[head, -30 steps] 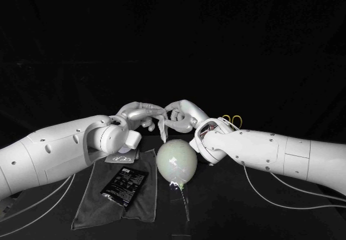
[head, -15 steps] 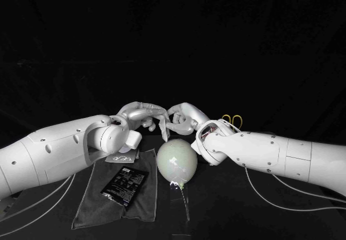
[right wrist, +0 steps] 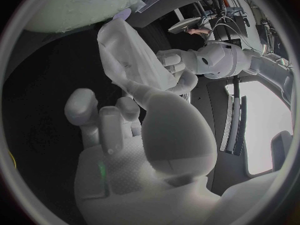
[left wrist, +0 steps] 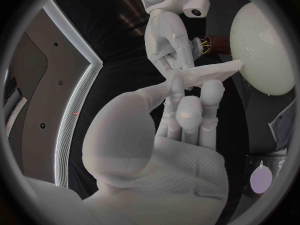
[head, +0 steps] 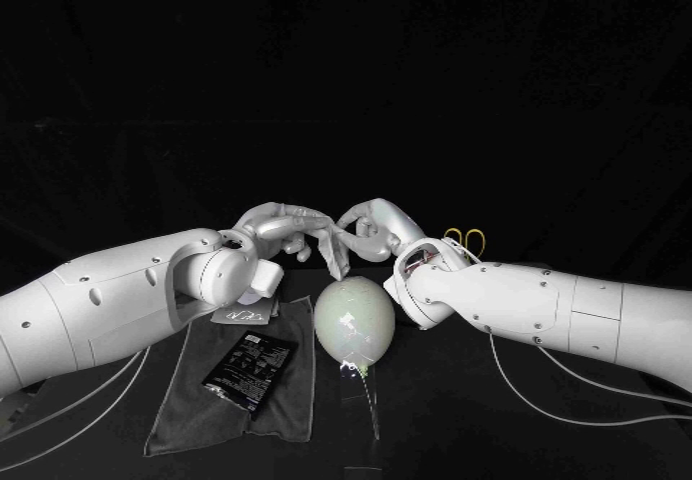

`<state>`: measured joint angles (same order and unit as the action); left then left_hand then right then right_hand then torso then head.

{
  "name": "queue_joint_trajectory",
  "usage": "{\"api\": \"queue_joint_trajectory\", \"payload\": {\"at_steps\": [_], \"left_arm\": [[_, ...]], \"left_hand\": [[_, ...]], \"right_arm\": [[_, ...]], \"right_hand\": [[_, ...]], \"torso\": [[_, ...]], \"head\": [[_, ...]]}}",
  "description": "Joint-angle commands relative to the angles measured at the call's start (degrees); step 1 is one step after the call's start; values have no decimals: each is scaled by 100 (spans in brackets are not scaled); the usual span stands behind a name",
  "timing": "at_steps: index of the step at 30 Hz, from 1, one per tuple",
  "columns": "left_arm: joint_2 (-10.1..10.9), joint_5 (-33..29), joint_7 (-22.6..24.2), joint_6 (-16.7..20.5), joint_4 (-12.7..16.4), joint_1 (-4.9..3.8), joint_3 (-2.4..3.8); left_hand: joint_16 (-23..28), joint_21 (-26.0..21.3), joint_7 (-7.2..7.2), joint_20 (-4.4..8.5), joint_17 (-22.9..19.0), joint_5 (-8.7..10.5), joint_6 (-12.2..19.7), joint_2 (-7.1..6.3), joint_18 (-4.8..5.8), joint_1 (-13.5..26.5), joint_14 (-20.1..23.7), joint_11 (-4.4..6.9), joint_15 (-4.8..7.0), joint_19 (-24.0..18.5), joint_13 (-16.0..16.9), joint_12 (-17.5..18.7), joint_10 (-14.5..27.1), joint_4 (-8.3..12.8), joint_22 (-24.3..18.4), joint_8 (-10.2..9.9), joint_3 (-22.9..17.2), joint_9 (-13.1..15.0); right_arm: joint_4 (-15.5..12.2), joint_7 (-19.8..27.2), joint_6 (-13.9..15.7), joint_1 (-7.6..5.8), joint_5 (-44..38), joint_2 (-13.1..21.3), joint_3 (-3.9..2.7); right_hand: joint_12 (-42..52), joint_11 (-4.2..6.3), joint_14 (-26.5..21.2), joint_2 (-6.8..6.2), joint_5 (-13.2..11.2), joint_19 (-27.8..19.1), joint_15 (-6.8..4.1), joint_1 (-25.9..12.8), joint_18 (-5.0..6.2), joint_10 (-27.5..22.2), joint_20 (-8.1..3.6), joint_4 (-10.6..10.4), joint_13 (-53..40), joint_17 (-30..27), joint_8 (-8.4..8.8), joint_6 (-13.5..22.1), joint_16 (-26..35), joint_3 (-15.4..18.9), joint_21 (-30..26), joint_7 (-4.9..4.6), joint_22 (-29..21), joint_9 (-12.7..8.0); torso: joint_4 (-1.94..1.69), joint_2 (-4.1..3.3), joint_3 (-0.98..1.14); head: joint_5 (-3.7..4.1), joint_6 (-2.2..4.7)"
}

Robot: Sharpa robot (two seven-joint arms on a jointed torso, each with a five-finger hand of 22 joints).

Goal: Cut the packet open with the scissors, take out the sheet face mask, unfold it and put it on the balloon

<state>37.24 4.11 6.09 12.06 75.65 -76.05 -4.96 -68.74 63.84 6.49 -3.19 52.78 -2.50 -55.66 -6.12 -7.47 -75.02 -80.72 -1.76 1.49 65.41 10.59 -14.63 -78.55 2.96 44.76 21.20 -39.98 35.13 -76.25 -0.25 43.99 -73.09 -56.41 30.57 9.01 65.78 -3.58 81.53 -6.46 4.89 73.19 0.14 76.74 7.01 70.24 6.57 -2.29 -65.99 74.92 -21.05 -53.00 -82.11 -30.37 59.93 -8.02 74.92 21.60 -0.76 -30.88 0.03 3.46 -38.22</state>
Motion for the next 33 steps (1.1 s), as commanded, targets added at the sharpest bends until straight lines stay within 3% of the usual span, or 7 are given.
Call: {"api": "queue_joint_trajectory", "payload": {"at_steps": [1,17,21,22,27,30,33], "left_arm": [[3,6,20,-52,20,-8,8],[32,5,3,-37,21,-8,6],[27,5,-3,-50,38,-8,6],[25,5,-6,-54,48,-8,6],[22,5,-13,-61,73,-8,6],[21,5,-14,-56,72,-8,6],[24,5,-14,-51,67,-8,6]], "left_hand": [[-19,20,3,-1,2,-32,-34,3,-103,-44,-26,1,75,12,7,34,-5,66,5,26,-41,7],[-19,20,3,-1,2,-32,-34,3,-103,-44,-26,1,75,12,7,34,-5,66,5,26,-41,7],[-23,28,3,-2,3,-32,-38,3,-102,-45,-23,0,74,12,9,32,-7,68,16,25,-43,6],[-23,28,3,-2,3,-32,-38,3,-102,-45,-23,0,74,12,9,32,-7,68,16,25,-43,6],[-23,28,3,-2,3,-32,-38,3,-102,-45,-23,0,74,12,9,32,-7,68,16,25,-43,6],[-23,28,3,-2,3,-32,-38,3,-102,-45,-23,0,74,12,9,32,-7,68,16,25,-43,6],[-23,28,3,-2,3,-32,-38,3,-102,-45,-23,0,74,12,9,32,-7,68,16,25,-43,6]], "right_arm": [[-4,80,377,0,145,6,-4],[-38,255,340,0,288,50,-4],[-50,378,321,0,322,32,-4],[-55,441,306,0,344,24,-4],[-78,585,259,0,385,0,-4],[-92,575,212,0,369,-3,-4],[-99,549,159,0,350,4,-4]], "right_hand": [[40,8,64,66,-26,62,-8,0,-87,59,-8,-13,-15,96,-31,-44,-25,-30,39,4,661,9],[-6,-12,48,-87,-119,43,-4,-92,-85,10,-26,-6,60,29,-6,102,7,21,-4,-31,663,-42],[116,15,116,30,-193,116,-18,18,-109,123,-30,51,-38,137,-71,4,-59,-67,128,4,707,-34],[354,69,248,210,-212,229,-58,121,-143,353,-55,94,-260,360,-198,-161,-187,-156,327,75,767,16],[539,130,361,286,-213,334,-115,168,-176,558,-107,165,-440,551,-371,-251,-298,-187,511,138,823,110],[461,121,318,199,-215,283,-116,106,-160,499,-120,175,-368,468,-362,-157,-256,-126,421,123,797,113],[346,68,260,44,-219,207,-84,-29,-141,389,-114,140,-265,373,-236,59,-204,-24,294,49,761,54]], "torso": [[0,2,4],[1,1,0],[1,0,-2],[0,-1,-2],[-5,-1,-2],[-1,3,-3],[2,3,-6]], "head": [[-12,-4],[-4,-13],[-1,-13],[2,-18],[0,-21],[-5,-20],[-2,-24]]}}
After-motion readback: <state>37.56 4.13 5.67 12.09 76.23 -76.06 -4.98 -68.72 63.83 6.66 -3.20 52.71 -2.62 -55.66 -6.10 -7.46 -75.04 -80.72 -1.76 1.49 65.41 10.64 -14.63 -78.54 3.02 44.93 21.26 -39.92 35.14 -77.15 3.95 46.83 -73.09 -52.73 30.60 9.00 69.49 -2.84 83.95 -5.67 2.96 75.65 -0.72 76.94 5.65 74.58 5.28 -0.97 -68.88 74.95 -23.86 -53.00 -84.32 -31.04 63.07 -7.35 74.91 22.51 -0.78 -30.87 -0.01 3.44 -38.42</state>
